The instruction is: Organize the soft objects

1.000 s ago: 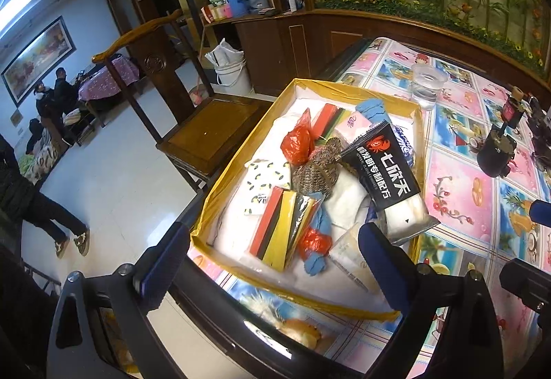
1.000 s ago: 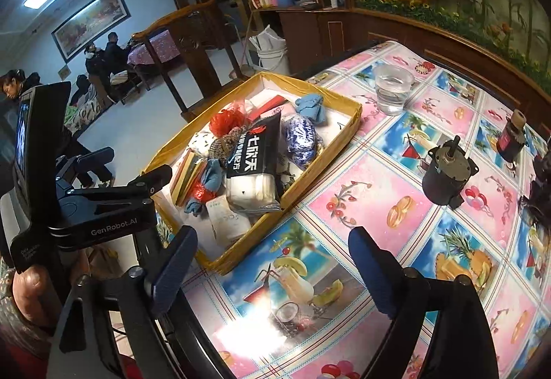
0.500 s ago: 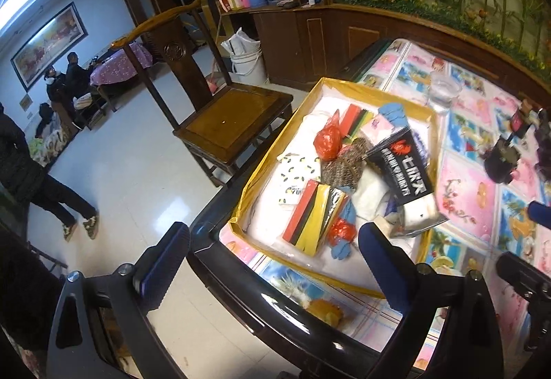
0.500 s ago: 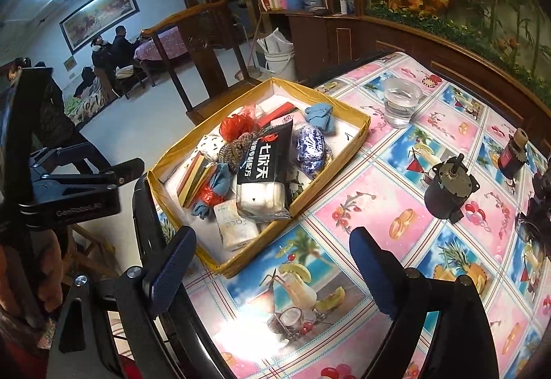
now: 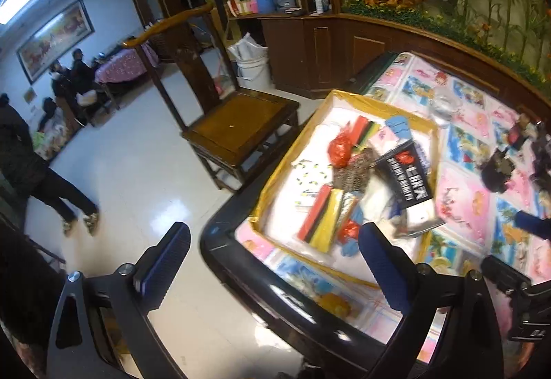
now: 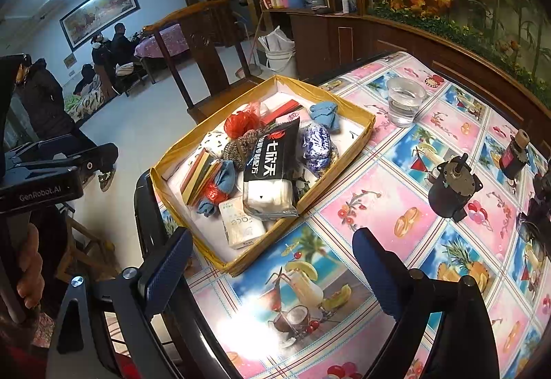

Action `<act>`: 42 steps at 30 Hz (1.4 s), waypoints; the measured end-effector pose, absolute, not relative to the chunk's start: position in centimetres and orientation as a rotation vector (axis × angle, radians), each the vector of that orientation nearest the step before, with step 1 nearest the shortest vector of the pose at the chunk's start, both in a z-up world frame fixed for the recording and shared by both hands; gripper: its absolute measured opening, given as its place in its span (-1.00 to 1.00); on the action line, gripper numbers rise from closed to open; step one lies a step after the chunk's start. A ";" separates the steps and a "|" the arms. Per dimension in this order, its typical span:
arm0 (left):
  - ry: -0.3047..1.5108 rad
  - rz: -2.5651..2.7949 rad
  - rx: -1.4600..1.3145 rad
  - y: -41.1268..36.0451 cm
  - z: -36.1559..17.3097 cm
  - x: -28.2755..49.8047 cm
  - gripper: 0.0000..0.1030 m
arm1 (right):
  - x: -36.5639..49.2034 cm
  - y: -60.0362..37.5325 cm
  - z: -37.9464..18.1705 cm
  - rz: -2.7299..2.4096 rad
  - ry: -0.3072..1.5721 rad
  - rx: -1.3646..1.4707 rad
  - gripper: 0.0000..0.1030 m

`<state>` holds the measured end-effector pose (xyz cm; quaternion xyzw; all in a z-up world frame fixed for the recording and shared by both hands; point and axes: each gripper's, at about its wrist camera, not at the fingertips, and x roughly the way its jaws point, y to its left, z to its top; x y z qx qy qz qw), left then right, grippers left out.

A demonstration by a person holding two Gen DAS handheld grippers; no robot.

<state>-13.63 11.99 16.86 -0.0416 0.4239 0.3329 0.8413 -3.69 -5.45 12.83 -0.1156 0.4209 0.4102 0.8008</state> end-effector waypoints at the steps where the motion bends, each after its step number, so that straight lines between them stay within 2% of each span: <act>1: 0.891 0.741 -0.046 11.7 16.7 -13.7 0.91 | -3.7 -5.5 12.8 0.879 0.901 -0.250 0.87; 4: 0.880 0.810 0.083 10.1 15.7 -13.7 0.91 | -3.9 -5.5 12.5 0.886 0.909 -0.251 0.90; 6: 0.888 0.784 0.101 9.7 15.3 -13.8 0.91 | -3.8 -5.5 12.3 0.904 0.929 -0.234 0.99; 42: 0.963 0.682 -0.029 10.1 13.4 -14.5 0.91 | -4.5 -4.1 11.8 0.933 0.941 -0.289 0.99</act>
